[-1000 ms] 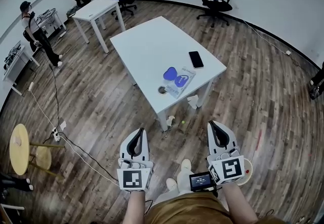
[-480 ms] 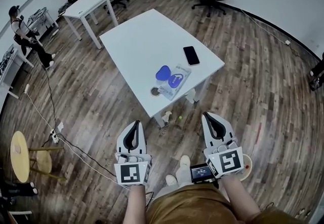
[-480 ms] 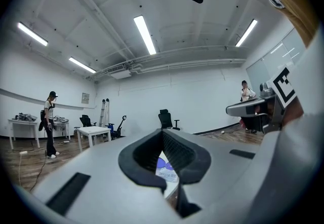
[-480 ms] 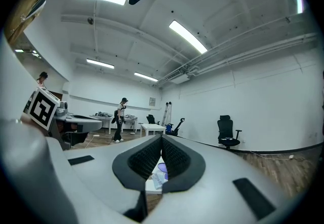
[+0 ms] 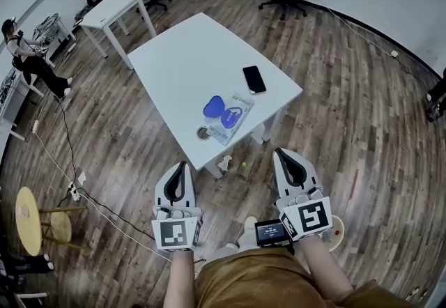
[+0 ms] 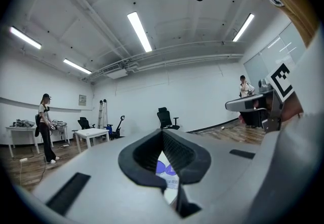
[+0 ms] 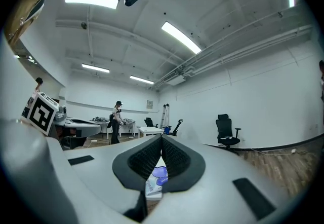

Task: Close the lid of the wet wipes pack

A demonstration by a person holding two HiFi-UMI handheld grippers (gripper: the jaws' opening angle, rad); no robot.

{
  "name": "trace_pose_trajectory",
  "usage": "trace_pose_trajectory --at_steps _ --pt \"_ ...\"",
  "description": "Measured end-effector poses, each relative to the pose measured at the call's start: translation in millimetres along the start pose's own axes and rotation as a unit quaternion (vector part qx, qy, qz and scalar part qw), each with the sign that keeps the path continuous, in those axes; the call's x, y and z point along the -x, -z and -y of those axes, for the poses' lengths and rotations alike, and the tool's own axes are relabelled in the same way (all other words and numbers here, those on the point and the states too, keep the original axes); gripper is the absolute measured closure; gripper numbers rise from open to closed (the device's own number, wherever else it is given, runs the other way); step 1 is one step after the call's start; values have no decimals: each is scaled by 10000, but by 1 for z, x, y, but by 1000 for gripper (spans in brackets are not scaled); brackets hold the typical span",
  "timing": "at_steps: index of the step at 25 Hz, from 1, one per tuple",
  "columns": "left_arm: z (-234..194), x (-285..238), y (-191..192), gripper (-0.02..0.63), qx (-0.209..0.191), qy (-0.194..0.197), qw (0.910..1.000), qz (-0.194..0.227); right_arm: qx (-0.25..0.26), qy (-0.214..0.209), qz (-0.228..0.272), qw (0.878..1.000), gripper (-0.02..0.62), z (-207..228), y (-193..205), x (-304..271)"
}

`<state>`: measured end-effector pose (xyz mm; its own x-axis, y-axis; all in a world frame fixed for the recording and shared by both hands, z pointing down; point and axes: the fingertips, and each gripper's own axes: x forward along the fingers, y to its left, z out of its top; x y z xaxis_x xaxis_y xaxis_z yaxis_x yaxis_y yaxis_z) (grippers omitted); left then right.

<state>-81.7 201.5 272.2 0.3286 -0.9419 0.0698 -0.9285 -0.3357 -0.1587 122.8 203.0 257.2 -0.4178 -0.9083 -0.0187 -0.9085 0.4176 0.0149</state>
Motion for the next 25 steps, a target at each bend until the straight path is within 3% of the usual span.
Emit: trace_pose_trajectory --at_steps 9,15,25 --pt "14 -23 2 600 -34 8 9999 -96 -25 -89 -9 10000 588 21 6 -15" --pt "5 -47 5 600 11 -1 9996 -291 -133 -209 -44 9997 588 22 11 -34" --pt "-24 -112 11 600 86 230 9995 -207 9 -178 -104 9998 588 31 12 -94"
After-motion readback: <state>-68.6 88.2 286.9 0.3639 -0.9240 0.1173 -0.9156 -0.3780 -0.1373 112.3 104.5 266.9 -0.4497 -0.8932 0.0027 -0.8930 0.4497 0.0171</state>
